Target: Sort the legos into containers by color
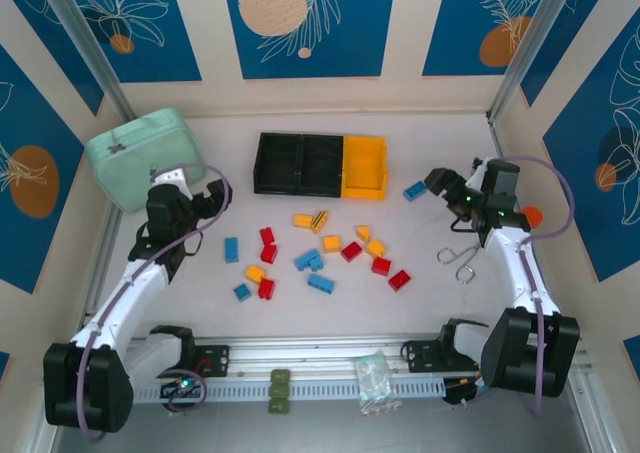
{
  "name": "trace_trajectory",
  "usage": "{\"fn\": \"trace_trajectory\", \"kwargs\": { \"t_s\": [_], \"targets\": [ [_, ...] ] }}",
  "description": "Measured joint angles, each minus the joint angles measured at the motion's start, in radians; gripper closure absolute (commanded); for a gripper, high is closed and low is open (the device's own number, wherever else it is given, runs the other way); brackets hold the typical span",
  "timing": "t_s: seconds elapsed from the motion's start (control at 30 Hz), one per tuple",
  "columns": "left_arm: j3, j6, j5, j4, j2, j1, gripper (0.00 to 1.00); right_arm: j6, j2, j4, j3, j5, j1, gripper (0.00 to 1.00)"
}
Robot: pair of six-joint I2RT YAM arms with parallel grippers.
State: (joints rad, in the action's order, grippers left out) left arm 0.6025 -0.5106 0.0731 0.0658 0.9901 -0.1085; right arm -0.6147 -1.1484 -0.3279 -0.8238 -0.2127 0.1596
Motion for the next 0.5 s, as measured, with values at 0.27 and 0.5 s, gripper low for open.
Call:
{"fn": "trace_trajectory", "kwargs": {
  "t_s": [0.27,0.5],
  "targets": [
    [-0.005,-0.087,0.202,-0.289,-0.026,-0.027,0.25,0.039,-0.081,-0.303,-0.092,0.040,-0.243,0.34],
    [-0.054,-0.167,0.227,-0.341,-0.065,-0.201,0.27,0.047,-0.299,-0.380,-0.174,0.175,-0.487,0.34]
  ]
}}
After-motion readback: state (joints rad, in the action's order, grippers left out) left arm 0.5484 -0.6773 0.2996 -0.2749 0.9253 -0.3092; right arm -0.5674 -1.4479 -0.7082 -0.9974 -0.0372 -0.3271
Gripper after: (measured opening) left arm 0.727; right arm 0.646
